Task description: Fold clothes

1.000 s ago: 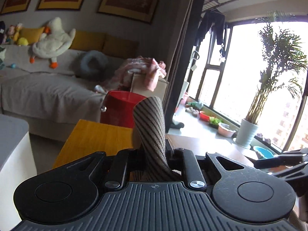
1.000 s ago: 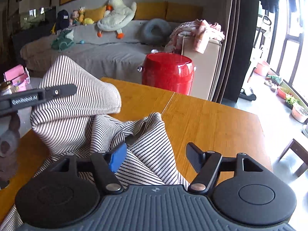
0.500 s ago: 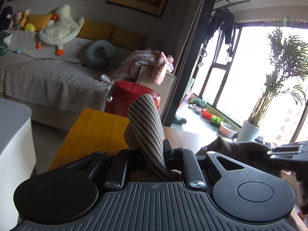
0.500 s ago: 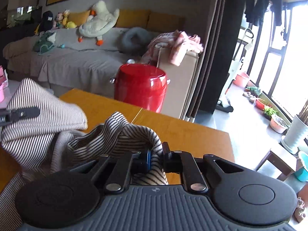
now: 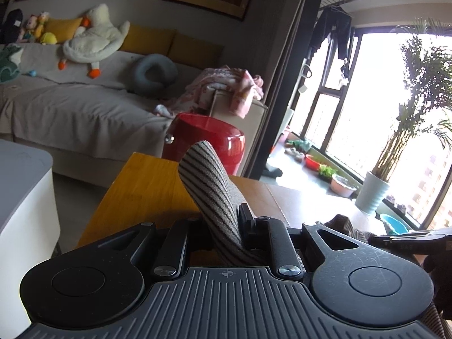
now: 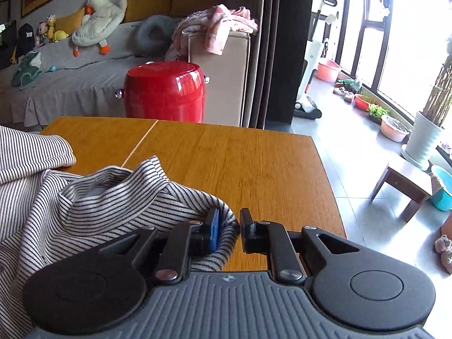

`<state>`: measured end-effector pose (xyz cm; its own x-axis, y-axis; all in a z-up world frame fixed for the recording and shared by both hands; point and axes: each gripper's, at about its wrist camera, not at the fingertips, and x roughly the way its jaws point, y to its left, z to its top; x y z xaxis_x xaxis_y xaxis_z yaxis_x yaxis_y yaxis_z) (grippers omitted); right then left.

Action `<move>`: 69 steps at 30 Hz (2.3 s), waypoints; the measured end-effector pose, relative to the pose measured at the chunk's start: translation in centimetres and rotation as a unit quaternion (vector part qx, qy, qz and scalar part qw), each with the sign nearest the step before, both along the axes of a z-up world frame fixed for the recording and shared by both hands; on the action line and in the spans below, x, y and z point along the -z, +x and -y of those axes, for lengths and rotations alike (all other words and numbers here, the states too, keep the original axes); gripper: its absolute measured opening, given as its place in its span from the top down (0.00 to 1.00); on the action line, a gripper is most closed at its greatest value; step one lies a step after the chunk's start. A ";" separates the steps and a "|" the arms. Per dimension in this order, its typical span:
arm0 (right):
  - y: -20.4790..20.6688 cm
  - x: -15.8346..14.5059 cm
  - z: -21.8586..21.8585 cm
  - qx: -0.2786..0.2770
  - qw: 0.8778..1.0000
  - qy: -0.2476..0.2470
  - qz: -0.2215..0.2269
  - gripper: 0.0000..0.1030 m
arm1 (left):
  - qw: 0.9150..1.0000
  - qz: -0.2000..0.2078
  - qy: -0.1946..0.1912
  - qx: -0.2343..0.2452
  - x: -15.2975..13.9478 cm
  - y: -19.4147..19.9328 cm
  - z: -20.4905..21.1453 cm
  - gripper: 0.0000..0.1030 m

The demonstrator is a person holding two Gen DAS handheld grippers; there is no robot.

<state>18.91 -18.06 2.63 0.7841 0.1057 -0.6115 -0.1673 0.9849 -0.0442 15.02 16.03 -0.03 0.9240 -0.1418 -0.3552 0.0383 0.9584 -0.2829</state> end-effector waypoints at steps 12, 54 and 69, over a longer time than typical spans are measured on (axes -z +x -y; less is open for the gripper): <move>0.1 -0.7 2.8 0.034 0.999 0.042 -0.005 0.90 | 1.000 -0.001 0.004 -0.012 0.1 0.0 -0.4 0.82; 5.2 -2.8 -5.7 -0.097 0.993 0.067 -0.015 0.59 | 0.989 -0.023 -0.021 0.144 -1.0 -2.3 5.0 0.20; 9.9 -4.7 -8.9 -0.112 0.992 0.000 0.066 1.00 | 0.982 -0.097 -0.009 0.161 3.2 -1.0 7.4 0.04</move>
<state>28.76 -9.11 7.33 0.8145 0.2857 -0.5050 -0.3741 0.9239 -0.0806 14.04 8.67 -3.20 0.7449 -0.4238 -0.5153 0.2832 0.9001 -0.3310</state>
